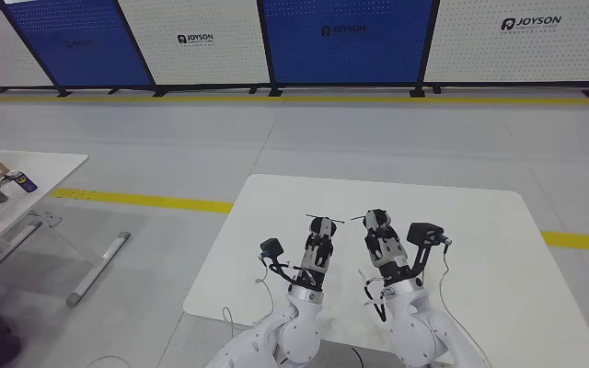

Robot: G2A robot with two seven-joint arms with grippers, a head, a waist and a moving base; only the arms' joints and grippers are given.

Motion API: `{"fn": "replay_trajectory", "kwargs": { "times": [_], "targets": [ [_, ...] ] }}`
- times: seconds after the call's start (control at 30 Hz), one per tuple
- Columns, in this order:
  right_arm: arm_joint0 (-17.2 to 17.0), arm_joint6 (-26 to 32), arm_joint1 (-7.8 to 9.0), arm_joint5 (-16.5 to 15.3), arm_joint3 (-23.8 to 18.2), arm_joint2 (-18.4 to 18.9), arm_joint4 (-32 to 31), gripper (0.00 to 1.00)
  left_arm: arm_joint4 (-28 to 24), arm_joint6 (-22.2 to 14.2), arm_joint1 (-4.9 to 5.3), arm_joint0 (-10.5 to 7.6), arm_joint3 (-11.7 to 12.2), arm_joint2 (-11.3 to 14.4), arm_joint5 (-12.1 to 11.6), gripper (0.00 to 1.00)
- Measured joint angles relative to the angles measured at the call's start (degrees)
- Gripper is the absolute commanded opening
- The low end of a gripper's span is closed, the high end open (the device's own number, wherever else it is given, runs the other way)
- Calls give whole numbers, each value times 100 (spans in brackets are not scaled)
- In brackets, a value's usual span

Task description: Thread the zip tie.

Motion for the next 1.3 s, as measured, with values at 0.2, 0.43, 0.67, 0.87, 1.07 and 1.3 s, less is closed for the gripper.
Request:
{"fn": "replay_trajectory", "kwargs": {
  "times": [0.2, 0.43, 0.67, 0.87, 1.07, 1.3],
  "targets": [
    [-16, 30, -6, -33, 33, 14, 8, 0, 0, 0, 0, 0, 0, 0, 0, 0],
    [-12, 152, -50, -172, 124, 37, -26, 0, 0, 0, 0, 0, 0, 0, 0, 0],
    [-42, 120, -89, -281, 99, 96, -19, 0, 0, 0, 0, 0, 0, 0, 0, 0],
    [-18, 231, -128, -324, 169, 95, -43, 0, 0, 0, 0, 0, 0, 0, 0, 0],
    [6, 258, -171, -370, 221, 80, -54, 0, 0, 0, 0, 0, 0, 0, 0, 0],
    [17, 287, -215, -411, 308, 98, -32, 0, 0, 0, 0, 0, 0, 0, 0, 0]
  ]
}}
